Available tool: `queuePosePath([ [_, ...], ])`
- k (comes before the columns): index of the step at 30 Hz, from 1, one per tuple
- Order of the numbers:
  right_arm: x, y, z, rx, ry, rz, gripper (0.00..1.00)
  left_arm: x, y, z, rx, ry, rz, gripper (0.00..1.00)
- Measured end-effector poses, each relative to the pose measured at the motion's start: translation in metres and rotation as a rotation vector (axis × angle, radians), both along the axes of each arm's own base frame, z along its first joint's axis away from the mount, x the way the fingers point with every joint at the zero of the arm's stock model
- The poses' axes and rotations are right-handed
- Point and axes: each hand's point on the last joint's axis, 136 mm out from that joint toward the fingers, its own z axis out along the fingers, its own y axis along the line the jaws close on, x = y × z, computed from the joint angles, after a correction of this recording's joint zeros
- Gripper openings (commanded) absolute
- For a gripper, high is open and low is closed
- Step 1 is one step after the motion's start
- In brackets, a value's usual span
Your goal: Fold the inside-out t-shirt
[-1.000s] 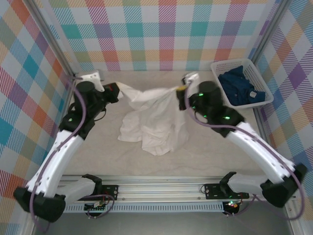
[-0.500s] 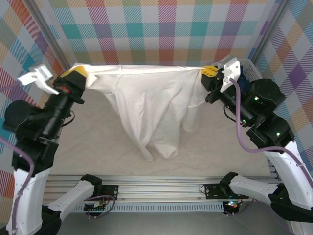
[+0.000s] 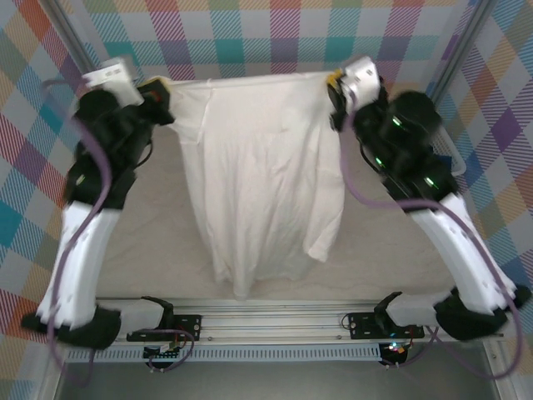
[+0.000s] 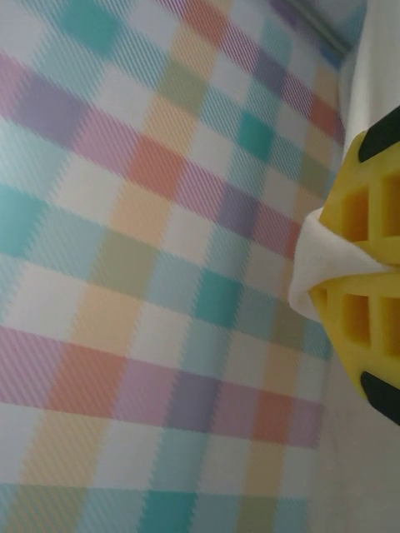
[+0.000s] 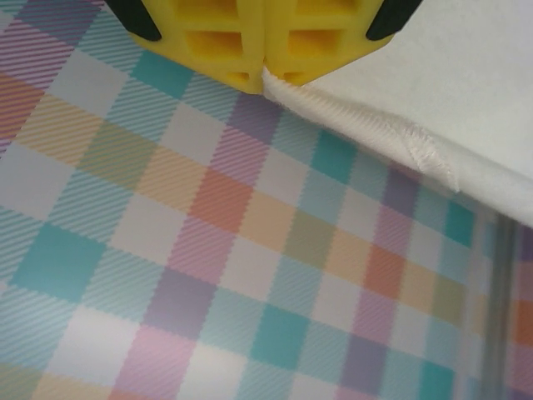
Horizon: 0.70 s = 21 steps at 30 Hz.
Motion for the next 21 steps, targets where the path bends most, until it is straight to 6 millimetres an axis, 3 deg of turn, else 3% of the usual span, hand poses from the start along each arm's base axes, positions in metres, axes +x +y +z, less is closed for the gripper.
queuePosePath([
  [2,0.065,0.005,-0.026,-0.031,0.050,-0.083,0.06,0.054,0.005,-0.046,0.029,0.116,0.047,0.00],
  [3,0.098,0.008,-0.041,-0.044,0.083,-0.115,0.15,0.080,0.009,-0.071,0.042,0.173,0.069,0.06],
  [4,0.129,0.013,-0.056,-0.054,0.113,-0.138,0.30,0.109,0.012,-0.101,0.056,0.238,0.090,0.15],
  [5,0.159,0.017,-0.073,-0.063,0.149,-0.160,0.40,0.126,0.015,-0.119,0.062,0.275,0.104,0.25],
  [7,0.219,0.032,-0.120,-0.085,0.229,-0.190,0.53,0.168,0.020,-0.169,0.083,0.378,0.132,0.50],
  [10,0.260,0.039,-0.194,-0.143,0.381,-0.210,0.60,0.198,0.026,-0.227,0.109,0.505,0.160,0.66],
  [12,0.262,0.040,-0.235,-0.186,0.492,-0.215,0.62,0.199,0.029,-0.258,0.125,0.583,0.169,0.69],
  [15,0.240,0.034,-0.276,-0.231,0.661,-0.221,0.64,0.179,0.026,-0.287,0.103,0.656,0.144,0.71],
  [21,0.144,-0.010,-0.340,-0.197,0.941,-0.230,0.67,0.074,-0.010,-0.336,-0.075,0.776,-0.015,0.71],
])
